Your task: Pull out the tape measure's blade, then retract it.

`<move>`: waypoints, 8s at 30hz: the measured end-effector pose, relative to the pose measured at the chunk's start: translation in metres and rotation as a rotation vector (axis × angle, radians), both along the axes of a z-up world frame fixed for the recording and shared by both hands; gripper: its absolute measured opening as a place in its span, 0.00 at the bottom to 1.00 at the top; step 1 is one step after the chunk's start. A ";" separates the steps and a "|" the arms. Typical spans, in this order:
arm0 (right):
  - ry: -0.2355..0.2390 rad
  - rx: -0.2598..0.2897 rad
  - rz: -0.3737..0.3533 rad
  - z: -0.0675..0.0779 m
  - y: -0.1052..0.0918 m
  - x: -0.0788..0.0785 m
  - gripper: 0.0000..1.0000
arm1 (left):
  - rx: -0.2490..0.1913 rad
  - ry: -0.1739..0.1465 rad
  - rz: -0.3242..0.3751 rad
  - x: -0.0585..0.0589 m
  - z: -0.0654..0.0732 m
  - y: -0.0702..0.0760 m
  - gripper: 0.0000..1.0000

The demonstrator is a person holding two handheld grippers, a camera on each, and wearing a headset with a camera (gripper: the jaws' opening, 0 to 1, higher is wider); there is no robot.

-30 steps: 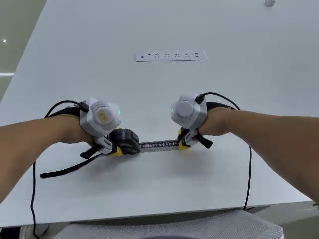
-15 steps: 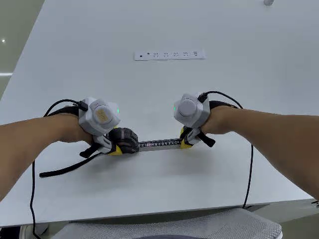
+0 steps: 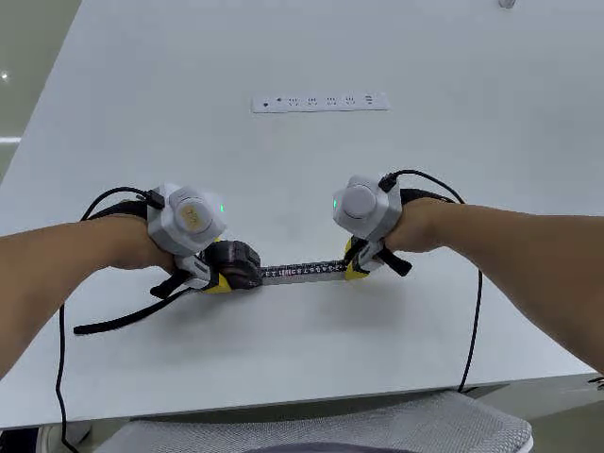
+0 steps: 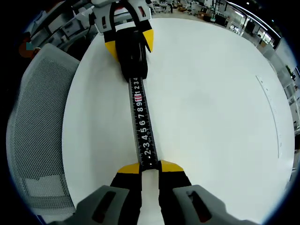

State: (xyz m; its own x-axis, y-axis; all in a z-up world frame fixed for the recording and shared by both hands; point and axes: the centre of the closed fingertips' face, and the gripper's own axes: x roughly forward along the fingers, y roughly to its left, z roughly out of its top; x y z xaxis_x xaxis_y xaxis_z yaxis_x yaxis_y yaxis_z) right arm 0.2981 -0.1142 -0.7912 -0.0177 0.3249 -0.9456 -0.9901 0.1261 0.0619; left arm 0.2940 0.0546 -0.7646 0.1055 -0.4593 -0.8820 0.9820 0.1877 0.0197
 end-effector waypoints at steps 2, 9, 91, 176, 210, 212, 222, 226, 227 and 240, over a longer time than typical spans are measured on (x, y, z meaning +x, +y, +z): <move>0.000 -0.002 -0.001 0.000 -0.001 -0.001 0.11 | 0.000 -0.001 -0.001 0.000 0.000 0.000 0.34; -0.002 -0.006 -0.003 0.001 -0.006 -0.002 0.11 | 0.000 0.000 0.002 -0.001 0.000 0.000 0.34; 0.009 -0.020 -0.054 0.003 -0.041 -0.003 0.11 | 0.029 0.024 -0.014 -0.008 -0.003 0.004 0.33; 0.003 -0.053 -0.083 0.006 -0.082 -0.007 0.12 | 0.041 0.028 -0.008 -0.007 -0.004 0.003 0.33; 0.000 -0.058 -0.092 0.002 -0.093 -0.003 0.12 | 0.044 0.028 -0.012 -0.006 -0.004 0.003 0.33; 0.001 -0.058 -0.094 0.002 -0.092 -0.004 0.12 | 0.043 0.028 -0.012 -0.006 -0.004 0.003 0.33; 0.004 -0.066 -0.110 0.002 -0.091 -0.005 0.13 | 0.041 0.028 -0.015 -0.006 -0.004 0.003 0.33; 0.004 -0.101 -0.098 0.002 -0.091 -0.005 0.13 | 0.040 0.028 -0.016 -0.006 -0.004 0.003 0.33; 0.007 -0.101 -0.103 0.002 -0.092 -0.005 0.13 | 0.040 0.028 -0.016 -0.006 -0.004 0.003 0.33; 0.005 -0.101 -0.108 0.005 -0.092 -0.009 0.14 | 0.035 0.029 -0.016 -0.007 -0.003 0.001 0.33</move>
